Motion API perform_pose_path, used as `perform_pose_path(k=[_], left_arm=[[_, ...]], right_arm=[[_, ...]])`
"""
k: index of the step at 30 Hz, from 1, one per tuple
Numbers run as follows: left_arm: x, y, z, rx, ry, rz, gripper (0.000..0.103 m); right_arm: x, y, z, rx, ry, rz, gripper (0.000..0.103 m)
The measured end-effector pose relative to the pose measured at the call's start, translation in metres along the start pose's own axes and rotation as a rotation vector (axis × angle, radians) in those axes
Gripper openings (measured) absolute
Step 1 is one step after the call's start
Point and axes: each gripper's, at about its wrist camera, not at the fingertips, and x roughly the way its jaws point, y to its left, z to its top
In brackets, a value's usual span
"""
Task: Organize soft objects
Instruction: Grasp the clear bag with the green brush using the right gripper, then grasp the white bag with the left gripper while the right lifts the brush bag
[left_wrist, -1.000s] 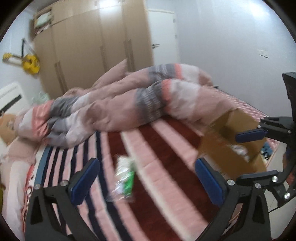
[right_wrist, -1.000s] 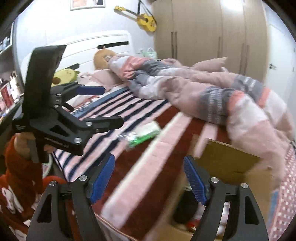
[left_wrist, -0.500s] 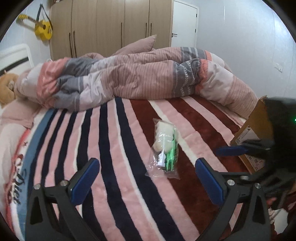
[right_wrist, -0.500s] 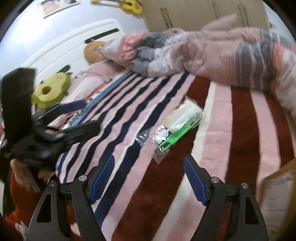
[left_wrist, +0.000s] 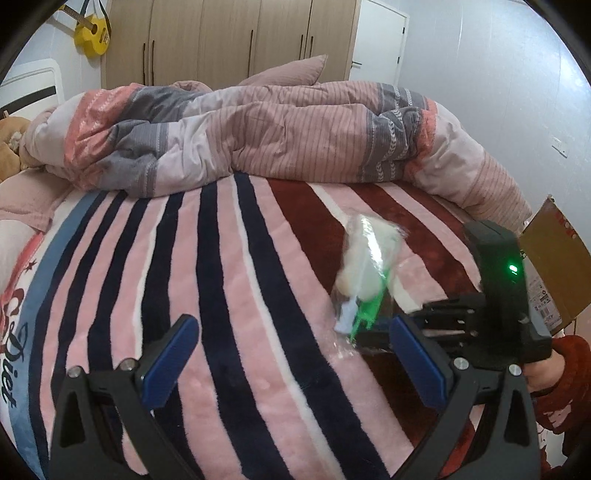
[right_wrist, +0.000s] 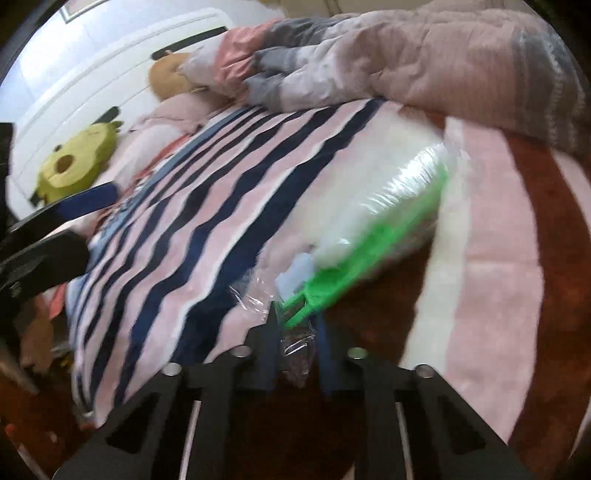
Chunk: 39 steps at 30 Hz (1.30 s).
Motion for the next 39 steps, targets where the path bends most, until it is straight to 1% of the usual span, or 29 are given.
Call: perform_pose_path(k=[2, 4, 6, 7, 9, 10, 11, 12, 13, 14, 15, 16, 17, 18, 19, 20, 21, 22, 23, 25, 27, 29, 30, 32, 34, 35, 36, 39], left_arm=[[-0.001, -0.001, 0.0, -0.001, 0.001, -0.003, 0.102], [-0.003, -0.003, 0.0, 0.003, 0.001, -0.006, 0.102], [-0.006, -0.006, -0.003, 0.009, 0.004, -0.012, 0.102], [-0.007, -0.007, -0.004, 0.01, 0.005, -0.014, 0.102], [-0.011, -0.01, -0.006, 0.016, 0.005, -0.015, 0.102], [-0.012, -0.011, -0.007, 0.017, 0.004, -0.016, 0.102], [-0.014, -0.012, -0.008, 0.018, 0.005, -0.02, 0.102], [-0.016, -0.013, -0.009, 0.019, 0.005, -0.023, 0.102], [-0.017, -0.014, -0.01, 0.019, 0.004, -0.024, 0.102], [-0.018, -0.015, -0.011, 0.021, 0.004, -0.024, 0.102], [-0.018, -0.016, -0.012, 0.022, 0.004, -0.023, 0.102], [-0.019, -0.017, -0.012, 0.024, 0.004, -0.022, 0.102], [-0.019, -0.017, -0.013, 0.023, 0.003, -0.022, 0.102], [-0.019, -0.017, -0.012, 0.023, 0.003, -0.023, 0.102], [-0.02, -0.017, -0.012, 0.022, 0.002, -0.025, 0.102], [-0.02, -0.017, -0.012, 0.021, 0.001, -0.026, 0.102], [-0.021, -0.017, -0.012, 0.02, -0.001, -0.027, 0.102], [-0.021, -0.016, -0.012, 0.019, -0.002, -0.028, 0.102], [-0.021, -0.015, -0.011, 0.017, -0.002, -0.03, 0.102], [-0.021, -0.016, -0.012, 0.019, -0.003, -0.027, 0.102], [-0.021, -0.016, -0.012, 0.018, -0.003, -0.028, 0.102], [-0.021, -0.016, -0.012, 0.016, -0.003, -0.029, 0.102], [-0.021, -0.017, -0.012, 0.016, -0.002, -0.03, 0.102], [-0.021, -0.018, -0.011, 0.018, 0.002, -0.039, 0.102], [-0.019, -0.022, -0.01, 0.027, 0.012, -0.061, 0.102], [-0.019, -0.027, -0.009, 0.036, 0.016, -0.073, 0.102], [-0.018, -0.031, -0.008, 0.042, 0.019, -0.077, 0.102], [-0.02, -0.044, -0.005, 0.057, 0.025, -0.102, 0.102]], right_arm=[[-0.009, 0.007, -0.007, -0.04, 0.004, 0.015, 0.01], [-0.02, 0.012, -0.019, -0.052, 0.027, 0.075, 0.009], [-0.033, 0.017, -0.034, -0.052, 0.073, 0.135, 0.009], [-0.037, 0.018, -0.04, -0.05, 0.089, 0.151, 0.009], [-0.049, 0.016, -0.054, -0.042, 0.137, 0.159, 0.011], [-0.055, 0.014, -0.061, -0.036, 0.172, 0.152, 0.013], [-0.058, 0.012, -0.065, -0.027, 0.197, 0.125, 0.014], [-0.062, 0.009, -0.067, -0.016, 0.215, 0.086, 0.022], [-0.067, 0.006, -0.07, -0.005, 0.219, 0.036, 0.029], [-0.075, 0.002, -0.071, 0.004, 0.202, -0.036, 0.044], [-0.08, 0.0, -0.071, 0.003, 0.186, -0.089, 0.056], [-0.086, -0.002, -0.07, 0.0, 0.16, -0.164, 0.059], [-0.092, -0.004, -0.067, 0.001, 0.13, -0.216, 0.062], [-0.096, -0.006, -0.063, 0.016, 0.102, -0.222, 0.064], [-0.099, -0.009, -0.059, 0.046, 0.082, -0.192, 0.065], [-0.102, -0.014, -0.054, 0.102, 0.056, -0.128, 0.068], [-0.102, -0.014, -0.052, 0.127, 0.045, -0.097, 0.075], [-0.098, -0.014, -0.047, 0.151, 0.038, -0.066, 0.078], [-0.094, -0.013, -0.042, 0.166, 0.035, -0.066, 0.08], [-0.084, -0.009, -0.034, 0.166, 0.043, -0.111, 0.08], [-0.064, -0.006, -0.026, 0.17, 0.079, -0.171, 0.081], [-0.048, 0.001, -0.029, 0.152, 0.087, -0.196, 0.079], [-0.049, 0.002, -0.033, 0.134, 0.081, -0.216, 0.066], [-0.046, 0.004, -0.035, 0.105, 0.059, -0.253, 0.044], [-0.047, 0.003, -0.039, 0.1, 0.053, -0.248, 0.039], [-0.049, 0.004, -0.04, 0.087, 0.05, -0.25, 0.033], [-0.052, 0.005, -0.041, 0.075, 0.045, -0.248, 0.03], [-0.07, 0.017, -0.043, 0.022, 0.017, -0.238, 0.029]])
